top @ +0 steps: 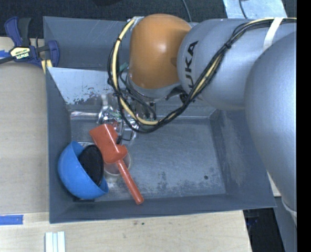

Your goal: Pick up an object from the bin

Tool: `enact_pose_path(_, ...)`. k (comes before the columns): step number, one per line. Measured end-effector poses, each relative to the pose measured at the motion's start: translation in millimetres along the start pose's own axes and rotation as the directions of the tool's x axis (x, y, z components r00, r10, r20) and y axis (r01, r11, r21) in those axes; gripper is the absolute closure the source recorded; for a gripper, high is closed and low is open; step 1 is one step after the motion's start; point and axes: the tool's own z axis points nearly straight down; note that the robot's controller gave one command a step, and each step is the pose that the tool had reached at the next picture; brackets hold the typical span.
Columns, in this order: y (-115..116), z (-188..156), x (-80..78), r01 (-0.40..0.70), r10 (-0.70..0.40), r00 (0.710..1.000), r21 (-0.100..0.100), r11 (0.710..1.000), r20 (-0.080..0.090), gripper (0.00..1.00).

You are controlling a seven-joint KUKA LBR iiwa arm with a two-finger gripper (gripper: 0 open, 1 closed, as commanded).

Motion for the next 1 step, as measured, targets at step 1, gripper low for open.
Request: enact_pose_path(1, 0.0, 0.2, 0.0, 0.0, 0.0, 1.0, 0.0, 1.0, 0.0, 0.0)
